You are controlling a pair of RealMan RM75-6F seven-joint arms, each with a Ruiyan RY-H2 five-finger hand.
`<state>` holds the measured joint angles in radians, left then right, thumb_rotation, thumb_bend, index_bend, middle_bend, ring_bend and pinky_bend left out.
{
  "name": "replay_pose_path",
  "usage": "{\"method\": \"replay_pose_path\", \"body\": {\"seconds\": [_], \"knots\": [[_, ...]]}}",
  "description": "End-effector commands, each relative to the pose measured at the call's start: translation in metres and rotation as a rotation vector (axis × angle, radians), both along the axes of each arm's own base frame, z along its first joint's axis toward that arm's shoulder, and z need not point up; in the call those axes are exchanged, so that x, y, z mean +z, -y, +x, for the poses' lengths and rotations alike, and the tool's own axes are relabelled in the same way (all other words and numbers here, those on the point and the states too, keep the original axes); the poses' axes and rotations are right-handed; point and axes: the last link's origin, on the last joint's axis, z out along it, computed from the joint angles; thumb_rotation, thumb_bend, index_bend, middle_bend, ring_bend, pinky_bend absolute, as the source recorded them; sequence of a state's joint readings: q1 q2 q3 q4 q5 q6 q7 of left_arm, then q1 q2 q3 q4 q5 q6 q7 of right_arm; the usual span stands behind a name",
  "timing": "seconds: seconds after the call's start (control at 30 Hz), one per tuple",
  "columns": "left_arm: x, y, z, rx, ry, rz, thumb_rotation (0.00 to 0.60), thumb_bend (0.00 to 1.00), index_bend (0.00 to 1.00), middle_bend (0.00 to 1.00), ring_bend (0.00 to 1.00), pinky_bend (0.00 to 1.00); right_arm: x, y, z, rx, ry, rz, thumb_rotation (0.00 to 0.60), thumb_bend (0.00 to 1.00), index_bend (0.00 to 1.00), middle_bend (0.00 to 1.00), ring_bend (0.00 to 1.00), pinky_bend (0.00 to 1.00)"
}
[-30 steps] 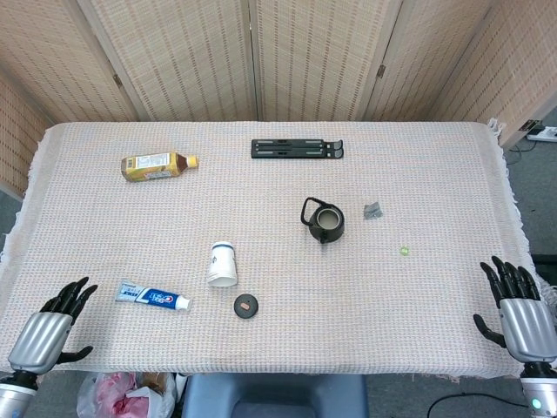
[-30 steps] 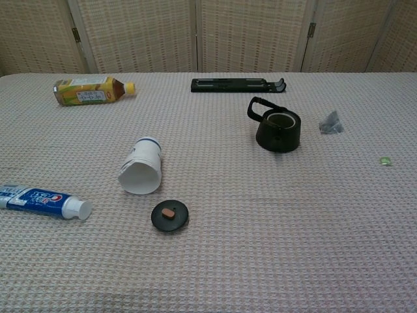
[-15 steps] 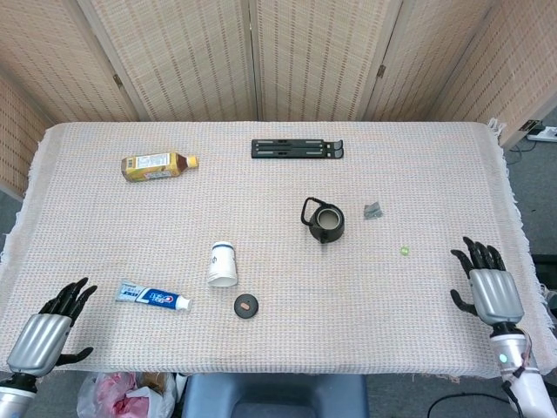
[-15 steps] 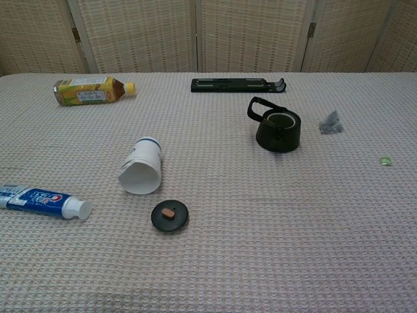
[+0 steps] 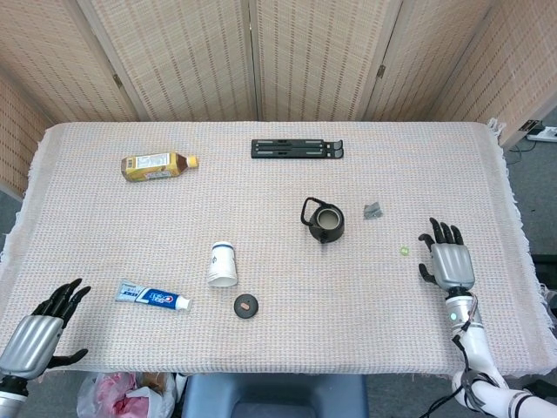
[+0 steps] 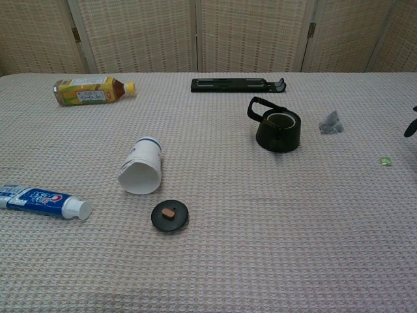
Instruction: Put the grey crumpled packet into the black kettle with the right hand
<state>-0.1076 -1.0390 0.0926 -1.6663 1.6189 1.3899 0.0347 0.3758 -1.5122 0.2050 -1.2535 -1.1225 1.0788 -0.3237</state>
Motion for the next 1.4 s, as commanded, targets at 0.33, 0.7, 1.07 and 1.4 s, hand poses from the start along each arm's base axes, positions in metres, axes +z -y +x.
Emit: {"method": "replay_pose_path", "body": {"seconds": [0.33,0.7,1.07,1.4], "knots": [[0.003,-0.002,-0.001,0.0,0.033,-0.014,0.6,0.07,0.0,0.0,0.03,0.26,-0.023,0.021,0.001,0.001,0.0,-0.005,0.6,0.33,0.37,0.0,0.0,0.0],[0.004,0.0,-0.001,0.001,0.032,-0.015,0.6,0.07,0.0,0.0,0.03,0.26,-0.033,0.018,0.002,0.029,-0.015,0.001,0.6,0.33,0.37,0.0,0.0,0.0],[0.005,0.0,-0.001,0.0,0.033,-0.015,0.6,0.07,0.0,0.0,0.03,0.26,-0.04,0.019,-0.001,0.016,-0.036,0.01,0.6,0.33,0.37,0.0,0.0,0.0],[0.006,0.0,-0.002,0.003,0.033,-0.016,0.6,0.07,0.0,0.0,0.03,0.26,-0.042,0.022,-0.002,0.014,-0.038,0.004,0.6,0.33,0.4,0.0,0.0,0.0]]}}
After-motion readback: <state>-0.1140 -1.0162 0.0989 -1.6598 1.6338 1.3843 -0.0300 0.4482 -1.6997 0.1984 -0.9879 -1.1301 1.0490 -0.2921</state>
